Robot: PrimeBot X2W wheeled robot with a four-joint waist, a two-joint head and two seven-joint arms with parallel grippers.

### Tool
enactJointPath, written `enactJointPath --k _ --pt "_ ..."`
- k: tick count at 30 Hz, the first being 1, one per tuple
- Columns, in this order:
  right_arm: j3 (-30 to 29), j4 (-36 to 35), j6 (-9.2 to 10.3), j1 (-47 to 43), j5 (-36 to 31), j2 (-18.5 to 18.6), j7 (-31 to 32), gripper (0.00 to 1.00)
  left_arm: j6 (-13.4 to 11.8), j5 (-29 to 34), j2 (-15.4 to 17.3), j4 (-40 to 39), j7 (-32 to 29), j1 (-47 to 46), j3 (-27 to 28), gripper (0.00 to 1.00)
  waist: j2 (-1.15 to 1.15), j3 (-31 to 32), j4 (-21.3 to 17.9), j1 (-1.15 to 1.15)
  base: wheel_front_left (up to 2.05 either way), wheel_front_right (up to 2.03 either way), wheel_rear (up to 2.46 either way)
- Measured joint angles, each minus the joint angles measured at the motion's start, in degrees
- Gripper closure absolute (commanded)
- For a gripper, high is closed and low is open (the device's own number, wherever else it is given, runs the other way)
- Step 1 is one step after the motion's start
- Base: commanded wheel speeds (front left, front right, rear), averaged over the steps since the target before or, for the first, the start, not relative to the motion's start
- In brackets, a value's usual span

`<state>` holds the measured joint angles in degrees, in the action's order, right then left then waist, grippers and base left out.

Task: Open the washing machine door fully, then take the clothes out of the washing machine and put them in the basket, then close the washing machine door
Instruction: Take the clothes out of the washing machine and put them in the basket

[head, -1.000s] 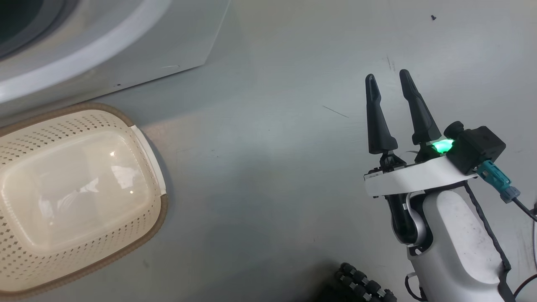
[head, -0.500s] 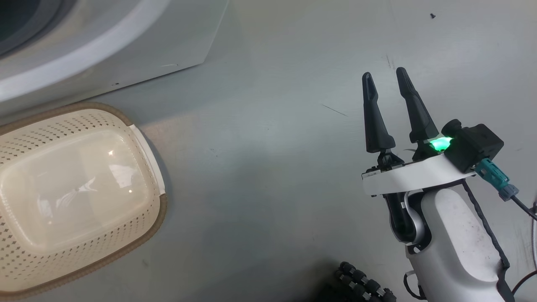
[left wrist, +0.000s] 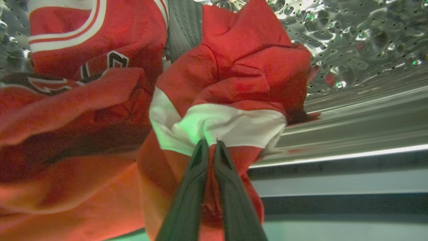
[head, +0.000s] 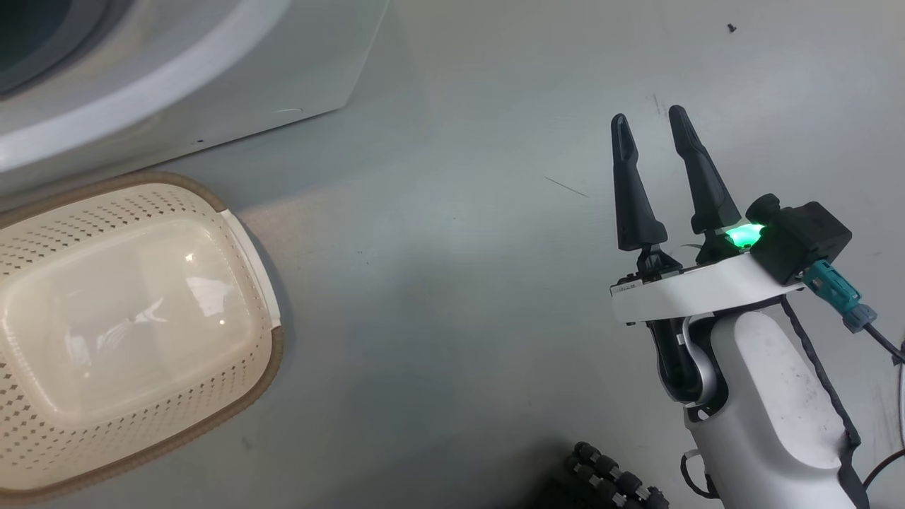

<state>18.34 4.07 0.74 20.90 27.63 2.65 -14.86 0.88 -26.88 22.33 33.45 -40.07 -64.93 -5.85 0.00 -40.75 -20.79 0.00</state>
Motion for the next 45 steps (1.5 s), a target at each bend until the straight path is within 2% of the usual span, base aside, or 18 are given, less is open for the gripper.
enactJointPath --k 11,24,45 --pt "-0.82 0.8 -0.01 0.37 -0.96 0.01 0.0 0.0 1.51 0.87 -1.3 -0.98 7.62 0.09 -0.51 1.0 0.0 1.69 1.04 0.0 0.0 0.0 0.0" --pt "-1.64 2.25 -0.16 0.03 -3.67 0.02 0.0 0.0 2.43 3.44 -3.98 -4.68 21.94 5.78 -1.63 1.0 0.0 5.43 3.5 0.0 0.0 0.0 0.0" --pt "-2.36 5.09 -1.66 -4.16 -7.24 0.08 0.0 0.0 -1.19 4.31 -10.76 -10.63 40.95 24.27 -1.37 1.0 0.0 13.78 7.69 0.0 0.0 0.0 0.0"
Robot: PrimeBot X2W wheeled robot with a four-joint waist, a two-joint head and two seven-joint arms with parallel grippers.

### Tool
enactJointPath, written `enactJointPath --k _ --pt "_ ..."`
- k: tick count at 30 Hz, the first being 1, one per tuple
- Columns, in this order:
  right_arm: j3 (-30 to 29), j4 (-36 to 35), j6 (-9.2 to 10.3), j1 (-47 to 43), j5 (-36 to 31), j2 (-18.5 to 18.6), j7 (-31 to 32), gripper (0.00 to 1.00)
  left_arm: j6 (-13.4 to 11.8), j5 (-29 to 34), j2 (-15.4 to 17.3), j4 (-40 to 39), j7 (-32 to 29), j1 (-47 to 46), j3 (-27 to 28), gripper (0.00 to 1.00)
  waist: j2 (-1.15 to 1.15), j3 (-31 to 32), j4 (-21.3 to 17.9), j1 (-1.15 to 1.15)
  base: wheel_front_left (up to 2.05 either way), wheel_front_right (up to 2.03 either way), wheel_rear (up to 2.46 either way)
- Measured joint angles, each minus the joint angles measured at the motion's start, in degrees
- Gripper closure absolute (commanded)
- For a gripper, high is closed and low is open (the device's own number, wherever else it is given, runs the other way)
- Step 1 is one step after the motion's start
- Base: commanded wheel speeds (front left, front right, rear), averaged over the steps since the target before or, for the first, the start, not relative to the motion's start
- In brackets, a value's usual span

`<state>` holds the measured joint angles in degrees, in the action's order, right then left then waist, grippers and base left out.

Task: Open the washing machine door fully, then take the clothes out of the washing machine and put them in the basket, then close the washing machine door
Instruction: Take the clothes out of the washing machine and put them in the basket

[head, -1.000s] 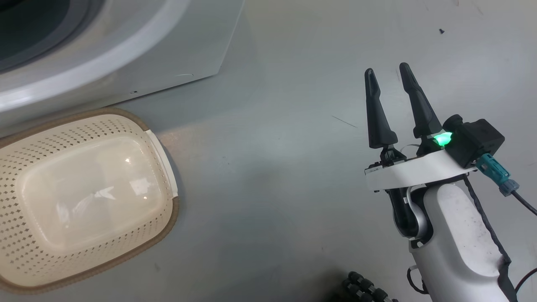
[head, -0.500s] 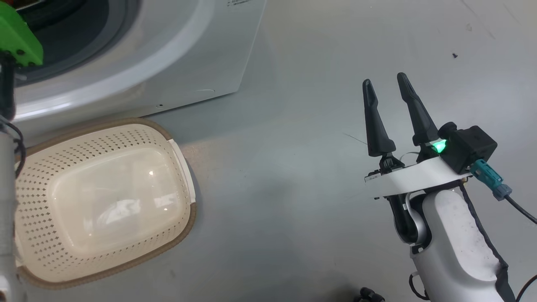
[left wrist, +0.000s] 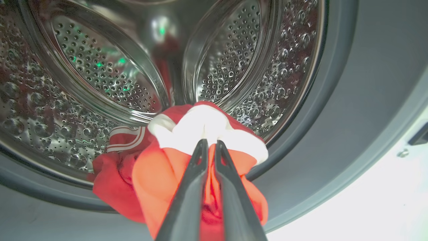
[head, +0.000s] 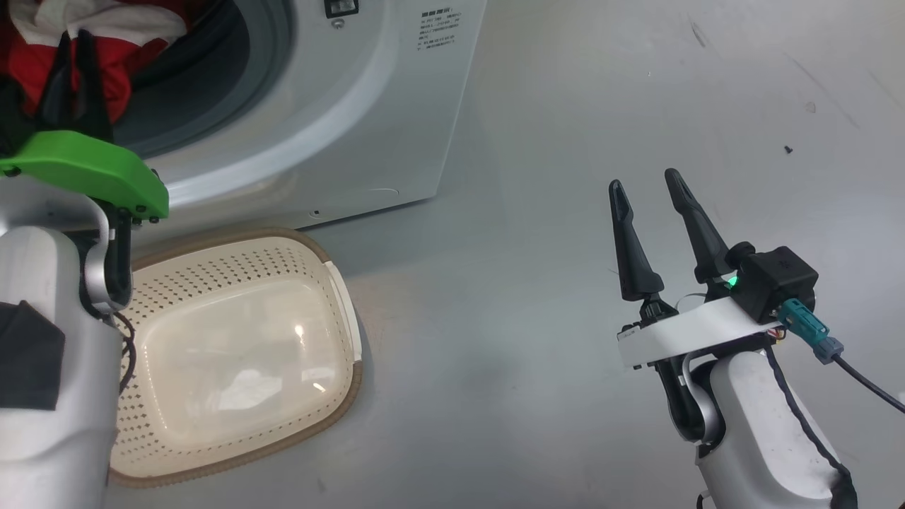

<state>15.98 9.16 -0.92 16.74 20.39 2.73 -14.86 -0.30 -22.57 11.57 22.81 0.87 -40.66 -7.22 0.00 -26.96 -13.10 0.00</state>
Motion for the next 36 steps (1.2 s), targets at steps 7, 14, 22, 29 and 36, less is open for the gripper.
enactJointPath --k 7,14,22,29,36 --pt "-0.62 0.6 -0.19 -1.44 -1.03 0.0 0.0 0.0 -1.2 0.56 -1.38 -3.49 4.87 3.97 -0.07 1.0 0.0 3.38 1.59 0.0 0.0 0.0 0.0" --pt "-0.99 1.08 -0.57 -3.09 -1.47 0.01 0.0 0.0 -1.81 0.99 -2.27 -7.91 8.86 6.82 -0.3 1.0 0.0 6.69 3.09 0.0 0.0 0.0 0.0" --pt "-1.35 1.55 -0.78 -4.49 -2.05 0.01 0.0 0.0 -2.79 2.2 -2.89 -13.36 12.15 10.33 -0.1 1.0 0.0 10.05 4.49 0.0 0.0 0.0 0.0" --pt "-1.82 1.55 -0.79 -5.75 -2.55 0.02 0.0 0.0 -3.44 3.8 -3.23 -18.83 12.49 13.52 -0.48 1.0 0.0 12.2 5.45 0.0 0.0 0.0 0.0" --pt "-2.11 1.55 -1.04 -6.34 -2.89 0.02 0.0 0.0 -3.8 4.2 -4.49 -22.31 12.83 18.54 -1.88 1.0 0.0 13.27 6.34 0.0 0.0 0.0 0.0"
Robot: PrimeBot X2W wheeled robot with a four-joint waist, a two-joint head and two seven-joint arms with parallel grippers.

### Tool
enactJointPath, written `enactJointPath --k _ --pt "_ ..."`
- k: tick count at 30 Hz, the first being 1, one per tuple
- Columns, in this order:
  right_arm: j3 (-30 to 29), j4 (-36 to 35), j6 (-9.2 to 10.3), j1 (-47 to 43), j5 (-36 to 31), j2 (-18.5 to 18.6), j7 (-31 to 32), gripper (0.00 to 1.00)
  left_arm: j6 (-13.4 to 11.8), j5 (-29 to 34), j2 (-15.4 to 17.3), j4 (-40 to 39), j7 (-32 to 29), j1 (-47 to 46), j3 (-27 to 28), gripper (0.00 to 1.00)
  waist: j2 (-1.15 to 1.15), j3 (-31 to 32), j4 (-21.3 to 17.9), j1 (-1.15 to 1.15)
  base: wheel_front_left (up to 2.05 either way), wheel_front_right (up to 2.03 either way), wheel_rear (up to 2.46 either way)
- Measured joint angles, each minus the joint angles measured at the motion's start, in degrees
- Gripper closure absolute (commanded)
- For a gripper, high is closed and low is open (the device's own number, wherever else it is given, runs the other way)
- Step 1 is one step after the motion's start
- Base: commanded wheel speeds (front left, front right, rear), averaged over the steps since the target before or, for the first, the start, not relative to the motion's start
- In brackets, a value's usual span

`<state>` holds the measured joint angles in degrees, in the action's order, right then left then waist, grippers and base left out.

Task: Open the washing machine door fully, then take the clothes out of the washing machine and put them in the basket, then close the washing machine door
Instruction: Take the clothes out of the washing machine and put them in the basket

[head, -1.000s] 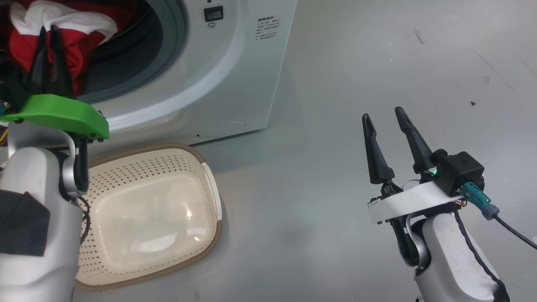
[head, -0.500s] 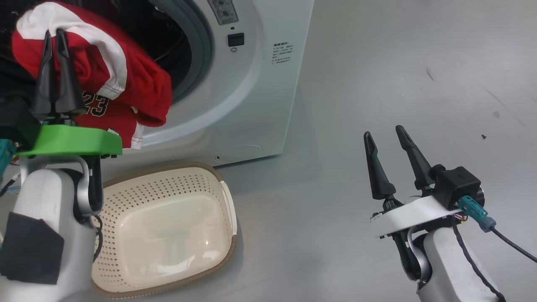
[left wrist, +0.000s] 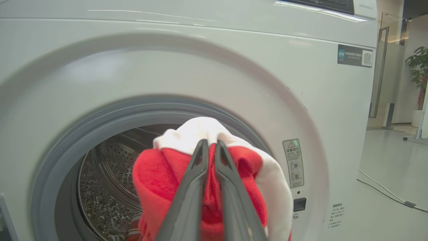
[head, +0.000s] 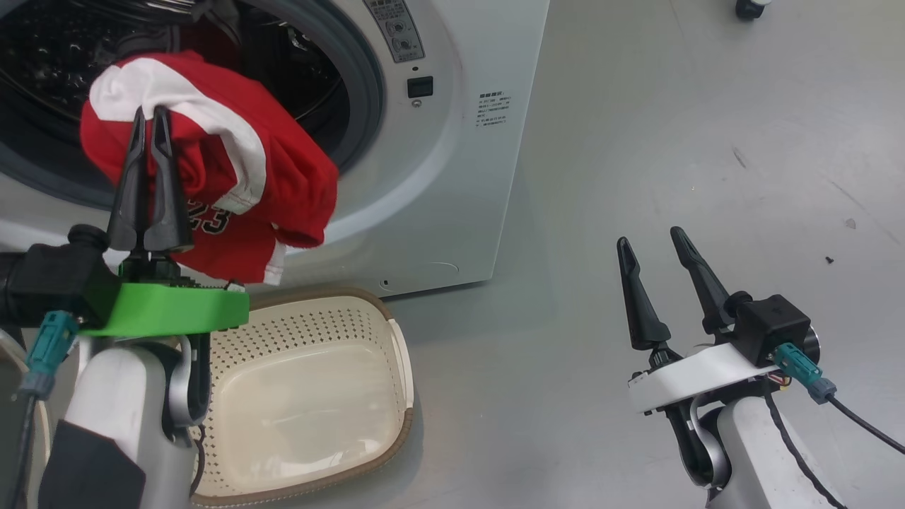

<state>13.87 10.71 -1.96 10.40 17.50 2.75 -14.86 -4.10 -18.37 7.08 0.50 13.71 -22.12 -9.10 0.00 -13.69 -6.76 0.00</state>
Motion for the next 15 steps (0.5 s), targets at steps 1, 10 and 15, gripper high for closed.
enactJointPath --k 1,10,15 --pt "0.02 -0.03 0.0 -0.03 0.01 -0.01 0.0 0.0 -0.16 0.0 -0.02 -0.36 0.0 0.76 -0.02 1.0 0.0 0.07 0.05 0.0 0.0 0.0 0.0" --pt "-0.07 -0.58 -0.43 -0.37 -0.12 0.0 0.0 0.0 -0.67 -0.73 -1.71 -0.97 -0.2 8.95 -1.35 1.0 0.0 0.0 0.33 0.0 0.0 0.0 0.0" --pt "-0.15 -1.34 -0.43 -0.37 -0.36 0.0 0.0 0.0 -0.74 -1.04 -2.12 0.14 -1.6 12.65 -2.37 1.0 0.0 -0.96 0.43 0.0 0.0 0.0 0.0"
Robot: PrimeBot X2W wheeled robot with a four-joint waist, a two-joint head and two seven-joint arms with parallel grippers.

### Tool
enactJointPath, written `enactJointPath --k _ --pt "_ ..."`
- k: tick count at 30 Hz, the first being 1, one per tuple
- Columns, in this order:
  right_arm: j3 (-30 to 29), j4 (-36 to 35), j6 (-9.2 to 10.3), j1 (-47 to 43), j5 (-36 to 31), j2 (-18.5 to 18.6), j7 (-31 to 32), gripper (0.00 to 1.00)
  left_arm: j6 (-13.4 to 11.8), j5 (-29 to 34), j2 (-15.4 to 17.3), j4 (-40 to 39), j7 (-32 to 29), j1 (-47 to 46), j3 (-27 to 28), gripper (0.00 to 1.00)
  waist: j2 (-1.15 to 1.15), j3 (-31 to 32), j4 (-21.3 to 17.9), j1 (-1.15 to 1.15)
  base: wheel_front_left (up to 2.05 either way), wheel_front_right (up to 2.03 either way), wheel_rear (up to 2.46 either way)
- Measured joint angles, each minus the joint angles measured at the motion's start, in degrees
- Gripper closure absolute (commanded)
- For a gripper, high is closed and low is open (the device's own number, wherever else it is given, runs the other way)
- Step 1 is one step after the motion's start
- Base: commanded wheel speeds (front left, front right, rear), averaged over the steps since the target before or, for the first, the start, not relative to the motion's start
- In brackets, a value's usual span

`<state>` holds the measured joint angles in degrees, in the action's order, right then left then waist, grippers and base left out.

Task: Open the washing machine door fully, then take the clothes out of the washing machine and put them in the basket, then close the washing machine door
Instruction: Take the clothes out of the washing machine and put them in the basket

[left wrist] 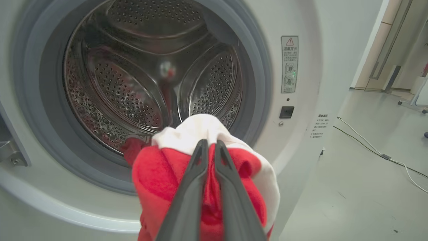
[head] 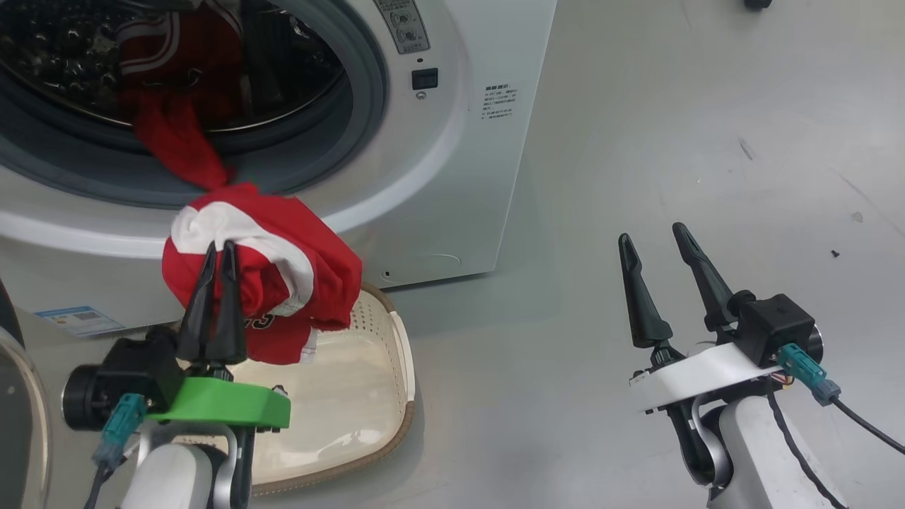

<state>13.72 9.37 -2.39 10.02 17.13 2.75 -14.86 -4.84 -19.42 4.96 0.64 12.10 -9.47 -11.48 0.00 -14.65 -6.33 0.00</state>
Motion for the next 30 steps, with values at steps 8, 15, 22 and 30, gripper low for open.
enactJointPath --k 8,15,22,30 --pt "0.55 -1.46 -0.05 0.06 -0.09 0.01 0.0 0.0 -0.19 -1.56 -0.15 4.83 -1.91 2.72 -0.8 1.0 0.0 -2.38 -0.22 0.0 0.0 0.0 0.0" --pt "1.37 -3.21 -0.05 0.48 0.21 0.01 0.0 0.0 0.12 -4.2 -0.37 10.43 -4.5 3.02 -0.75 1.0 0.0 -5.88 -1.43 0.0 0.0 0.0 0.0" --pt "2.59 -5.0 0.01 1.75 1.57 0.01 0.0 0.0 0.69 -4.82 0.24 15.84 -6.6 0.18 0.3 1.0 0.0 -10.01 -3.29 -0.01 0.0 0.0 0.0" --pt "3.66 -6.51 0.52 3.66 3.61 0.0 0.0 0.0 1.75 -6.35 1.54 21.29 -9.12 -4.43 1.4 1.0 0.0 -14.59 -5.67 0.0 0.0 0.0 0.0"
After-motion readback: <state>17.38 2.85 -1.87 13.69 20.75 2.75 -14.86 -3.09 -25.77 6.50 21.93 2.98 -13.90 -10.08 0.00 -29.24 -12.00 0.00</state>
